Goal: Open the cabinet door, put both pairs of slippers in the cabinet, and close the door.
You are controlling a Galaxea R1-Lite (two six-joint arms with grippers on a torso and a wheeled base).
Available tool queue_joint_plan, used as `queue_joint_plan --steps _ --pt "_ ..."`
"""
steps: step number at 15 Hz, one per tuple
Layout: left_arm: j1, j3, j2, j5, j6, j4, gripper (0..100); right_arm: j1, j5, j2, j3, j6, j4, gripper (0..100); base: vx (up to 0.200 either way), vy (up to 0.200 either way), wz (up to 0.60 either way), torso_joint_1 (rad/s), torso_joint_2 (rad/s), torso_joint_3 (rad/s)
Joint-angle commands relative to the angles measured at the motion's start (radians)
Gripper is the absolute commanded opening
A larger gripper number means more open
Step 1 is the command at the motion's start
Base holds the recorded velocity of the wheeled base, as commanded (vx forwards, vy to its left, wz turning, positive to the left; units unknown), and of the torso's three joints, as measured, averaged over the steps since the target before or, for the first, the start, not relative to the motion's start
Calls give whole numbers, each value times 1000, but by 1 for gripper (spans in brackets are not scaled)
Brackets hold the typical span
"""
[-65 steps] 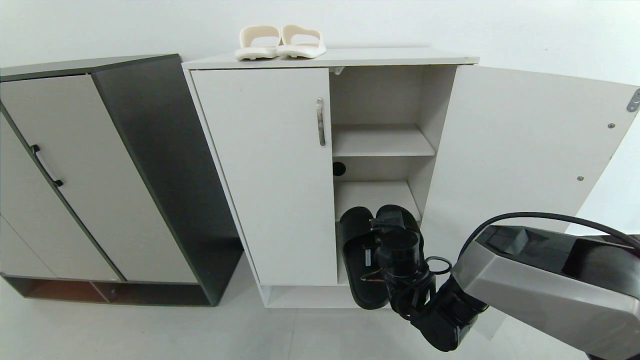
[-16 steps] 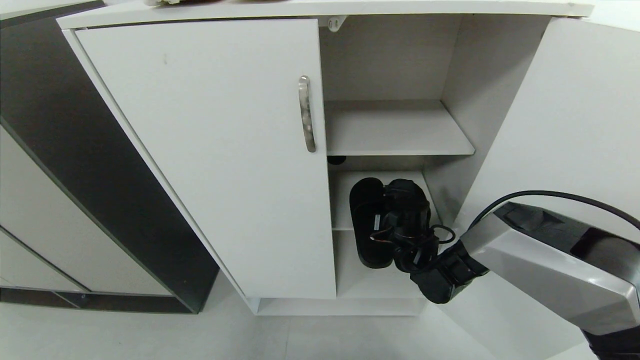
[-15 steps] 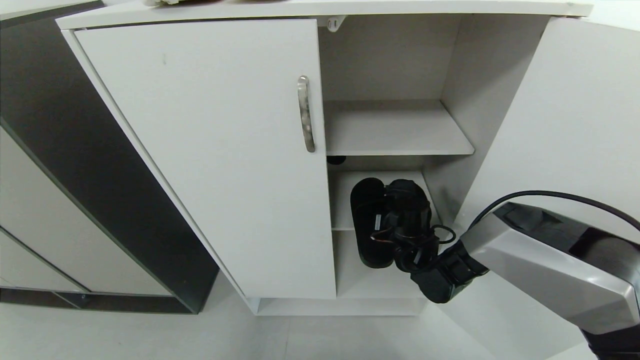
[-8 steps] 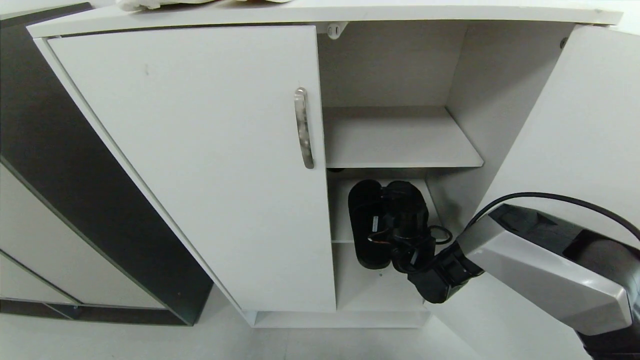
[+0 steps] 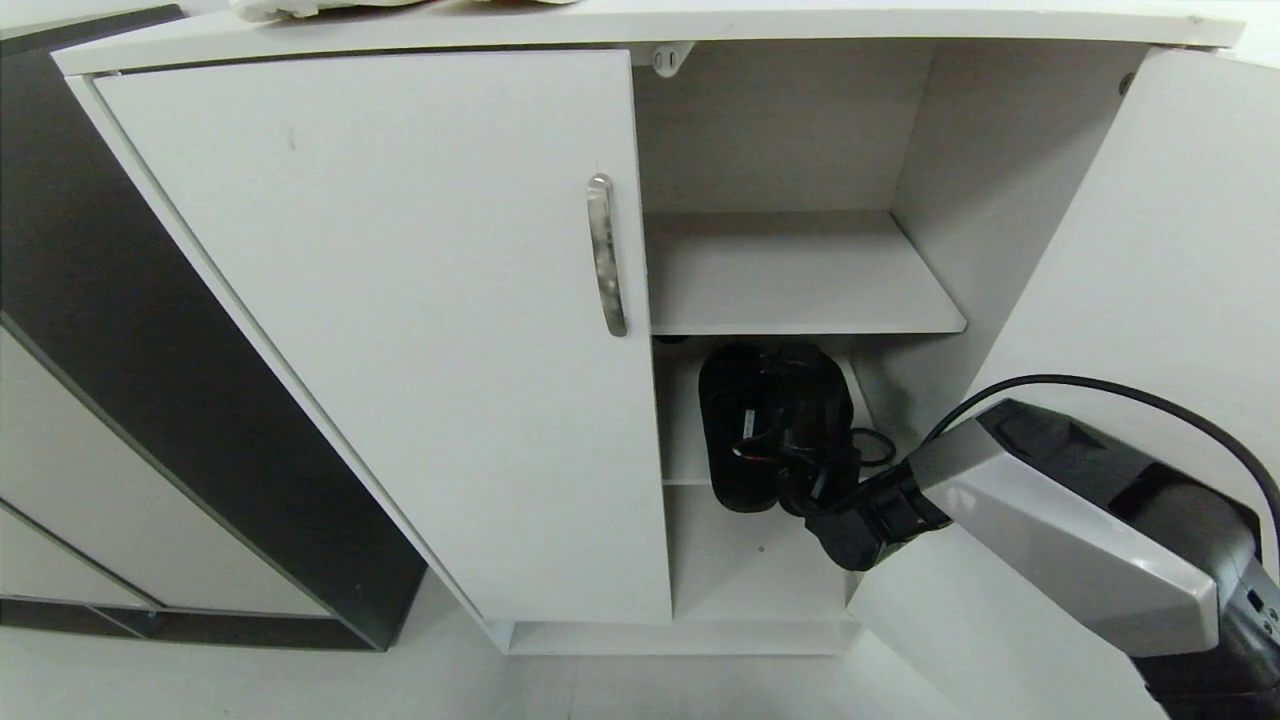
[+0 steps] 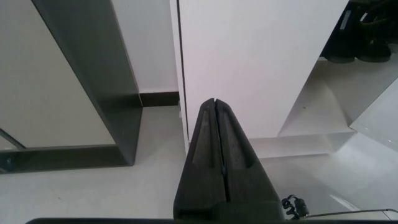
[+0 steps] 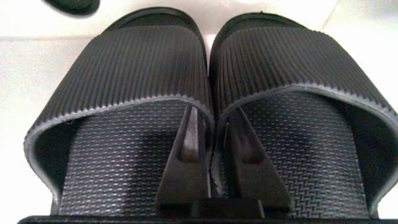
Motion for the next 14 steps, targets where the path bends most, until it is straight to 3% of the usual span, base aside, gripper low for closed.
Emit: queue_joint_plan --steps 1,14 --pt "0 0 0 0 0 -1 0 -5 6 19 -23 -1 11 0 0 0 0 0 0 0" --pt "1 0 0 0 -2 0 0 -30 24 45 -96 -1 82 0 0 0 0 0 0 0"
